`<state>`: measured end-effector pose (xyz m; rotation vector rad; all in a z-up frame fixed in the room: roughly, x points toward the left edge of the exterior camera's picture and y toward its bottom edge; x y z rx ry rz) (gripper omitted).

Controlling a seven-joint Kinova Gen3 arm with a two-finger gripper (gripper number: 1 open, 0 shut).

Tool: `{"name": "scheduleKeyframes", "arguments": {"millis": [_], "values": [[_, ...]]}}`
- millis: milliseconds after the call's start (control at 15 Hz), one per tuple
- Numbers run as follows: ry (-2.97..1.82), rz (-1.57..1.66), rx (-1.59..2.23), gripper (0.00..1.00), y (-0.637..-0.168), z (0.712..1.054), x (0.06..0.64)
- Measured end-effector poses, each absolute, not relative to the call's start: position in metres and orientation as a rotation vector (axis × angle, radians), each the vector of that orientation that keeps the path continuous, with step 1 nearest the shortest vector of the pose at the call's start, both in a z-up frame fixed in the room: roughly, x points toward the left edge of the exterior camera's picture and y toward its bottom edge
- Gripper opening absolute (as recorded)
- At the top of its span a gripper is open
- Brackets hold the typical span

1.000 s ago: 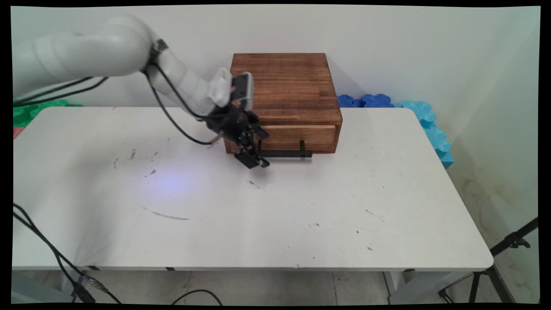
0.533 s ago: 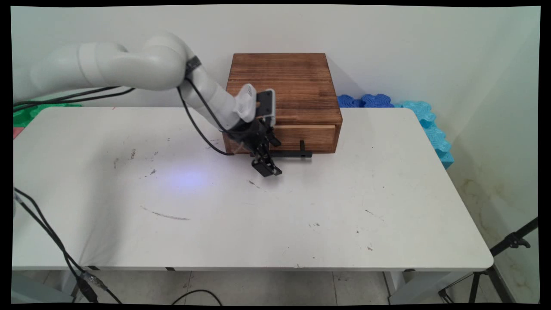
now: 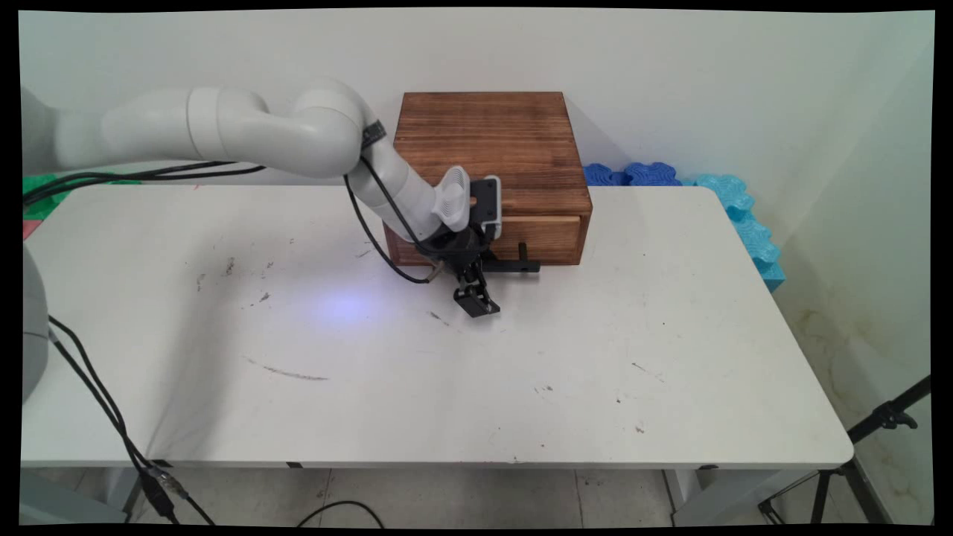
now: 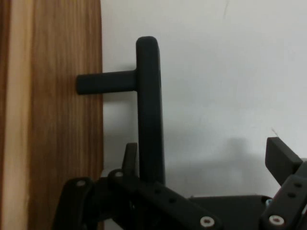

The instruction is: Open the drawer

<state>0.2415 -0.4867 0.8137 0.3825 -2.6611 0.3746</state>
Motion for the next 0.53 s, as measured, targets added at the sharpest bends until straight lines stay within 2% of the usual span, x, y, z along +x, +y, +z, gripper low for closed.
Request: {"name": "scheduleKeyframes", "arguments": {"millis": [533], "values": [[-2.685,0.374,0.405,1.00,-0.486,0.806,0.226]]}}
